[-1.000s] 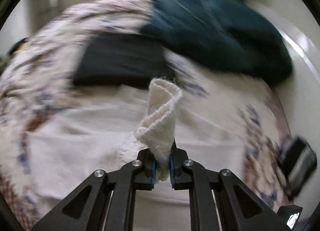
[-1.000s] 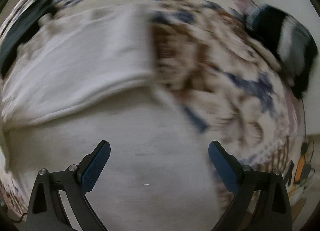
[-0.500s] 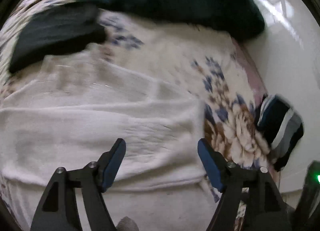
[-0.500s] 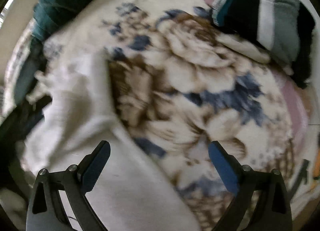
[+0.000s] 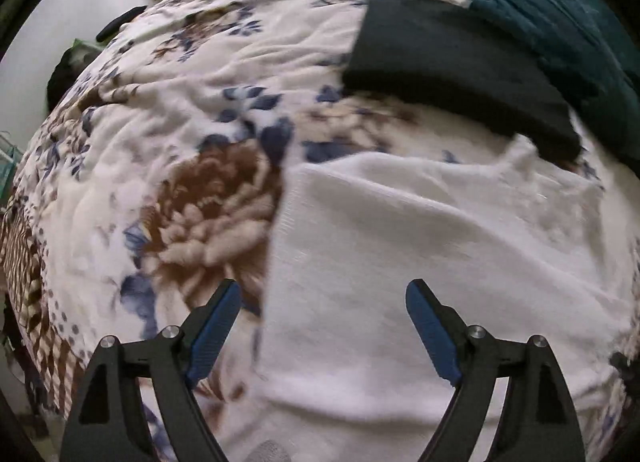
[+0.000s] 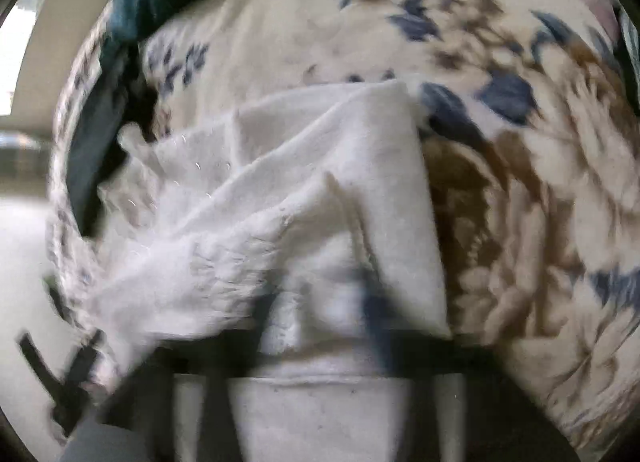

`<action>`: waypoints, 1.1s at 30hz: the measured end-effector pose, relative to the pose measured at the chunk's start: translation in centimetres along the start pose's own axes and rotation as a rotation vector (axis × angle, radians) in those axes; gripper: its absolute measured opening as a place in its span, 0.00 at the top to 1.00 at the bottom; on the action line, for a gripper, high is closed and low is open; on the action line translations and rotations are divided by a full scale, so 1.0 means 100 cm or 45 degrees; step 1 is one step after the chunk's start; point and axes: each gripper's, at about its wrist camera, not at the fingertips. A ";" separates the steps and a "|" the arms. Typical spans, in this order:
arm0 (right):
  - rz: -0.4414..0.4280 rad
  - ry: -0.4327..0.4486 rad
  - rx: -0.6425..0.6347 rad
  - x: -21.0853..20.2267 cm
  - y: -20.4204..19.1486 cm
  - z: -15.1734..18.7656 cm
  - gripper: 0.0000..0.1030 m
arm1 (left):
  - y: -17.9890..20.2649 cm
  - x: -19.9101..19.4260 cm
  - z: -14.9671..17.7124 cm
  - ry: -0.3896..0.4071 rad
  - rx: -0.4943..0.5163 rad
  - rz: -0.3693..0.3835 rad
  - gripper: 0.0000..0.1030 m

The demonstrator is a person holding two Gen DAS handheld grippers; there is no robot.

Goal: Fold small clothes

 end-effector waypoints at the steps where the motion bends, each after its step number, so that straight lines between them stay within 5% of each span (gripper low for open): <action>1: 0.024 0.066 -0.029 -0.006 -0.006 0.005 0.93 | -0.003 0.001 -0.001 0.003 -0.003 -0.001 0.18; 7: 0.107 0.299 -0.003 -0.046 0.000 0.010 0.94 | -0.014 0.012 -0.019 0.029 0.004 0.001 0.18; 14: 0.203 0.146 0.005 -0.016 0.022 -0.006 0.93 | -0.014 0.064 -0.046 -0.052 0.103 -0.034 0.18; 17: 0.212 0.032 0.002 -0.006 0.023 -0.009 0.72 | -0.020 0.060 -0.049 -0.048 0.093 -0.004 0.17; 19: 0.175 -0.011 0.018 -0.015 0.028 -0.009 0.34 | -0.020 0.036 -0.047 0.003 0.089 0.010 0.17; 21: 0.122 -0.014 0.006 -0.036 0.035 -0.007 0.30 | -0.012 0.008 -0.039 0.056 0.093 0.044 0.17; 27: 0.122 -0.084 -0.126 -0.095 0.069 0.006 0.30 | 0.078 -0.086 0.029 0.089 0.228 0.256 0.13; 33: 0.128 -0.171 -0.211 -0.146 0.133 -0.001 0.30 | 0.220 -0.141 0.152 -0.099 0.334 0.440 0.13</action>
Point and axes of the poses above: each gripper's, at about its wrist camera, not at the fingertips, and x roughly the way its jaws point, y to its right, z to its underside, and after that the axes turned 14 degrees about x, right-handed
